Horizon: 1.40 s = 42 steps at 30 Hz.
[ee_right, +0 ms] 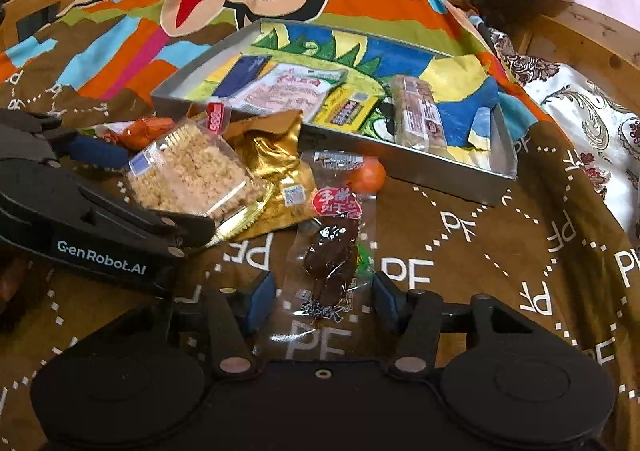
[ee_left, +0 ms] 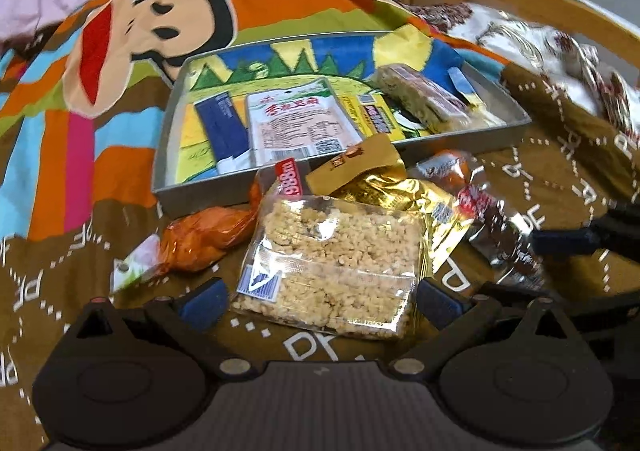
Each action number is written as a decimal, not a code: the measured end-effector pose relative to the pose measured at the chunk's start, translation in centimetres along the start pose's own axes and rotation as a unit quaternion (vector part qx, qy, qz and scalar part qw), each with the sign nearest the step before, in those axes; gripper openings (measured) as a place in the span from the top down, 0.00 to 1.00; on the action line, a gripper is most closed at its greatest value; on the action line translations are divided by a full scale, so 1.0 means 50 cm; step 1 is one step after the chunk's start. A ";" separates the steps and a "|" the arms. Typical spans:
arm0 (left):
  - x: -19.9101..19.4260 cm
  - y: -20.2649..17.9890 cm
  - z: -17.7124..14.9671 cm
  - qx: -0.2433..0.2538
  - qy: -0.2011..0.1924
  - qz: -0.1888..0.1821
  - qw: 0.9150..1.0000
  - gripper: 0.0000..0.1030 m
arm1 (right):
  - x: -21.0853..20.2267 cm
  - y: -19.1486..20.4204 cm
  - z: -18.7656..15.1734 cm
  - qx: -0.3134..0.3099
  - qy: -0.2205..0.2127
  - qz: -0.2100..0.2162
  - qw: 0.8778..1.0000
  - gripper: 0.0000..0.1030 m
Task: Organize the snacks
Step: 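Close the right tool on the dark meat packet while the left tool approaches the rice-crisp bag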
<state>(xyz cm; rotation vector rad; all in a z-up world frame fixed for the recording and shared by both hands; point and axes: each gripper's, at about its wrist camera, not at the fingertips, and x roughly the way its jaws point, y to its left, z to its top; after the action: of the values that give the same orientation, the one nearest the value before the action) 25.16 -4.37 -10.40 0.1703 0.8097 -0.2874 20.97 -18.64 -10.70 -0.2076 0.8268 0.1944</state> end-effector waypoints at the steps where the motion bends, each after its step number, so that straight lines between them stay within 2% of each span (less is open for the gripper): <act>1: 0.001 -0.003 0.000 0.004 -0.003 -0.001 1.000 0.00 | 0.000 0.001 0.000 0.000 0.001 0.001 1.000 0.43; 6: 0.009 0.003 -0.001 0.014 -0.006 -0.013 1.000 0.00 | 0.006 -0.001 -0.001 -0.007 -0.006 0.006 1.000 0.43; 13: -0.002 0.001 -0.006 0.022 -0.009 -0.019 1.000 0.06 | -0.013 -0.007 -0.007 0.007 -0.005 0.013 1.000 0.51; 22: -0.059 -0.024 -0.036 0.018 0.040 -0.030 0.999 0.07 | -0.051 -0.006 -0.031 -0.001 0.021 0.023 1.000 0.52; 29: -0.056 -0.051 -0.040 0.061 0.054 -0.022 0.996 0.02 | -0.033 -0.015 -0.030 -0.006 0.020 0.013 1.000 0.28; 34: -0.044 -0.057 -0.039 0.081 0.062 -0.022 0.995 0.01 | -0.020 -0.025 -0.028 0.004 0.029 0.020 0.999 0.24; 36: -0.042 -0.064 -0.040 0.098 0.058 -0.020 0.993 0.01 | -0.017 -0.024 -0.029 0.003 0.029 0.021 0.999 0.25; 39: -0.038 -0.073 -0.040 0.118 0.056 -0.016 0.991 0.00 | -0.020 -0.021 -0.030 0.000 0.026 0.024 0.999 0.37; 40: -0.038 -0.074 -0.040 0.121 0.054 -0.016 0.991 0.00 | -0.023 -0.019 -0.030 -0.001 0.024 0.029 0.999 0.47; 41: -0.038 -0.074 -0.040 0.122 0.052 -0.018 0.991 0.00 | -0.025 -0.017 -0.030 -0.001 0.023 0.034 0.999 0.52; 42: -0.037 -0.072 -0.040 0.119 0.052 -0.020 0.991 0.02 | -0.026 -0.015 -0.031 0.001 0.023 0.036 0.999 0.52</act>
<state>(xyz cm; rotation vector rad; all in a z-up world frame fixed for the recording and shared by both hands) 21.42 -6.93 -10.56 0.3962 0.8818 -0.4151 19.20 -19.88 -10.64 -0.1817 0.8813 0.2566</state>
